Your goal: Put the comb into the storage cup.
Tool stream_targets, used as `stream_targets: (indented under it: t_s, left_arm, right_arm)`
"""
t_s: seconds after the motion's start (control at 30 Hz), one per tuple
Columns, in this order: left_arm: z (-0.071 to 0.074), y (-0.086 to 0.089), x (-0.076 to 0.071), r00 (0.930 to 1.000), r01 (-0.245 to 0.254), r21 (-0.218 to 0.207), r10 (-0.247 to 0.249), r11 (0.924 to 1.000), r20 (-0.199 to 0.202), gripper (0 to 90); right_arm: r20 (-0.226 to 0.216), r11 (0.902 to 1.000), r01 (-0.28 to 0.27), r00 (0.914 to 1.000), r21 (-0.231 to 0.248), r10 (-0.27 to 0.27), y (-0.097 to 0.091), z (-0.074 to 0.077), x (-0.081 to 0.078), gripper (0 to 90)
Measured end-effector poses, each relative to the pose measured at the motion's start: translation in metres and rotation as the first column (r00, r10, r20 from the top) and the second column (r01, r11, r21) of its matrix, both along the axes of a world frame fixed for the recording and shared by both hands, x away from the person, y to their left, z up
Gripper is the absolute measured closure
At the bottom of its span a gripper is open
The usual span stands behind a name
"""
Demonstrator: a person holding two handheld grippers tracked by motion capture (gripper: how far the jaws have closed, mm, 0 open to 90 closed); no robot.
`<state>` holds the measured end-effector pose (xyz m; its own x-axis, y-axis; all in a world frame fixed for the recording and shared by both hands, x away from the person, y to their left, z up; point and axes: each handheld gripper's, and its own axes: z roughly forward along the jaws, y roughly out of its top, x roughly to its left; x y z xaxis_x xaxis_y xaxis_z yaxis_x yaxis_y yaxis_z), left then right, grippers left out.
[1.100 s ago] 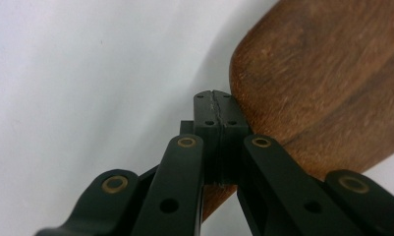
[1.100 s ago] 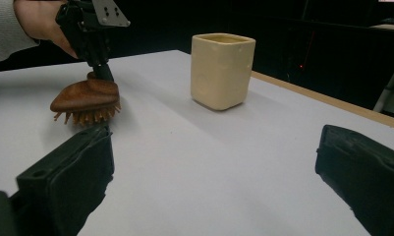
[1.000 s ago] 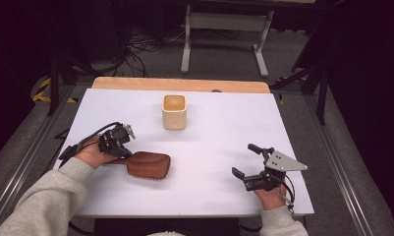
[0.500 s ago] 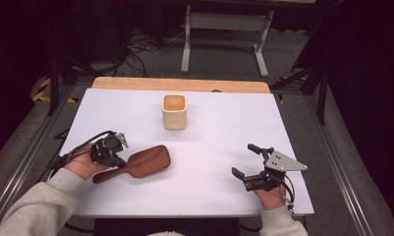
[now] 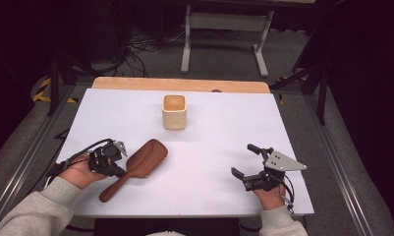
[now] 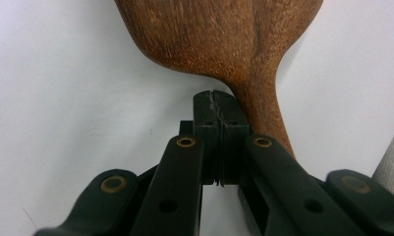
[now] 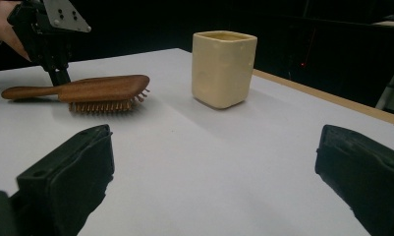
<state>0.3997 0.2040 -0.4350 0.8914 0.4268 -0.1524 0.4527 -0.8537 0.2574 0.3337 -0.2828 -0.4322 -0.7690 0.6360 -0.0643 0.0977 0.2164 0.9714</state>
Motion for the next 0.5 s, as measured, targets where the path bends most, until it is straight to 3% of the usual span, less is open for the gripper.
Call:
stream_targets:
  t_s: [0.23,0.37,0.4,0.47,0.5]
  left_arm:
    - [0.006,0.006,-0.002,0.9983,-0.049,-0.007,0.049,0.9988,0.033,85.0]
    - [0.011,0.012,-0.004,0.9936,-0.095,-0.021,0.096,0.9953,0.059,76.7]
    - [0.013,0.013,-0.004,0.9917,-0.109,-0.025,0.11,0.9938,0.066,68.3]
    - [0.016,0.016,-0.005,0.9869,-0.139,-0.047,0.143,0.9891,0.076,65.0]
    - [0.019,0.017,-0.007,0.985,-0.151,-0.06,0.155,0.9867,0.075,51.6]
  right_arm:
    - [0.001,1.0,0.001,1.0,0.002,-0.001,-0.001,0.0,0.0,1.9]
    - [0.0,1.0,0.0,1.0,0.0,0.0,0.0,0.0,0.0,1.8]
    - [-0.001,1.0,0.0,1.0,-0.001,0.0,0.0,0.0,0.0,1.8]
    - [0.0,1.0,-0.001,1.0,-0.001,0.001,0.0,0.0,0.0,1.8]
    - [0.001,1.0,0.0,1.0,-0.002,0.0,0.0,0.0,0.0,1.8]
